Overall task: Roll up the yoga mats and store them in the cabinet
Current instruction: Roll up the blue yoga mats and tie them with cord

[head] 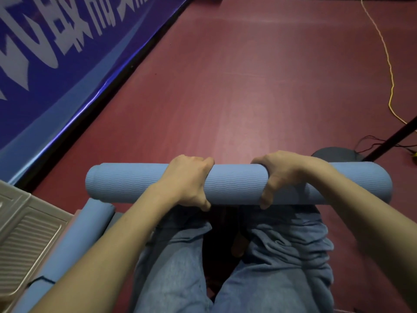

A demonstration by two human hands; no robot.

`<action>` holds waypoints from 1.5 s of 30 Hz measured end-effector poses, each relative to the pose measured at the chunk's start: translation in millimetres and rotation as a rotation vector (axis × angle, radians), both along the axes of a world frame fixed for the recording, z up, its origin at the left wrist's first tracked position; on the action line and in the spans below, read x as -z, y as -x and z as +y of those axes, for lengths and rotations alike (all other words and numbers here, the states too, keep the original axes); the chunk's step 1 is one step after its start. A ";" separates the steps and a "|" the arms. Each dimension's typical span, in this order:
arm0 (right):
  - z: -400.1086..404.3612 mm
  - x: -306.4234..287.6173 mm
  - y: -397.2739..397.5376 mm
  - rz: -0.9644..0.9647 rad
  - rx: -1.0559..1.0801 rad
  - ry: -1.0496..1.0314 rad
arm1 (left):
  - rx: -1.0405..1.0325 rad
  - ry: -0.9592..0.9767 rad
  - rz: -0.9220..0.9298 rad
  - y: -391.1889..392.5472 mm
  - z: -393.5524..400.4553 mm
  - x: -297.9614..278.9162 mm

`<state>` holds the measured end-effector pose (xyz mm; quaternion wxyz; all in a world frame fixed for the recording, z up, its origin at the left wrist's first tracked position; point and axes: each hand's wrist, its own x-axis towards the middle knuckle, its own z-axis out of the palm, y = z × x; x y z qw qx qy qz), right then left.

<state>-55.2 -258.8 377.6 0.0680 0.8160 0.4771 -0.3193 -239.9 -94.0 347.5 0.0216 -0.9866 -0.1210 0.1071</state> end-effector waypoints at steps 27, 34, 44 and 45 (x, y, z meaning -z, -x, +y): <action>-47.2 10.5 70.8 -0.349 -0.132 -0.154 | -0.050 0.628 0.258 -8.3 25.0 -12.5; -33.2 13.1 57.6 -0.352 -0.131 -0.123 | 0.028 0.538 -0.053 13.1 22.0 -9.4; -9.2 4.4 34.1 -0.124 -0.044 -0.042 | -0.012 0.072 0.160 13.7 -12.1 -7.2; -9.4 6.0 33.6 -0.128 -0.046 -0.077 | -0.023 0.080 0.148 14.1 -9.0 -5.4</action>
